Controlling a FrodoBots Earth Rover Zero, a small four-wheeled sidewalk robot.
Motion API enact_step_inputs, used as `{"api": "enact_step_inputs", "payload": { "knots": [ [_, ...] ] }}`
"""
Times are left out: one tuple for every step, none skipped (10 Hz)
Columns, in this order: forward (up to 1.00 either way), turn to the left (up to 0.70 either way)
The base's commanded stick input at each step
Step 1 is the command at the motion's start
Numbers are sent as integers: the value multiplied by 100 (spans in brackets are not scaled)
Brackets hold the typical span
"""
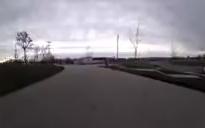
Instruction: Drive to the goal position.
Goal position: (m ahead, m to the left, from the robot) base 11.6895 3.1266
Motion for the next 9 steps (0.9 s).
{"api": "enact_step_inputs", "payload": {
  "knots": [
    [100,0],
    [100,0],
    [100,0],
    [100,0],
    [100,0],
    [100,0],
    [100,0],
    [100,0],
    [100,0]
  ]
}}
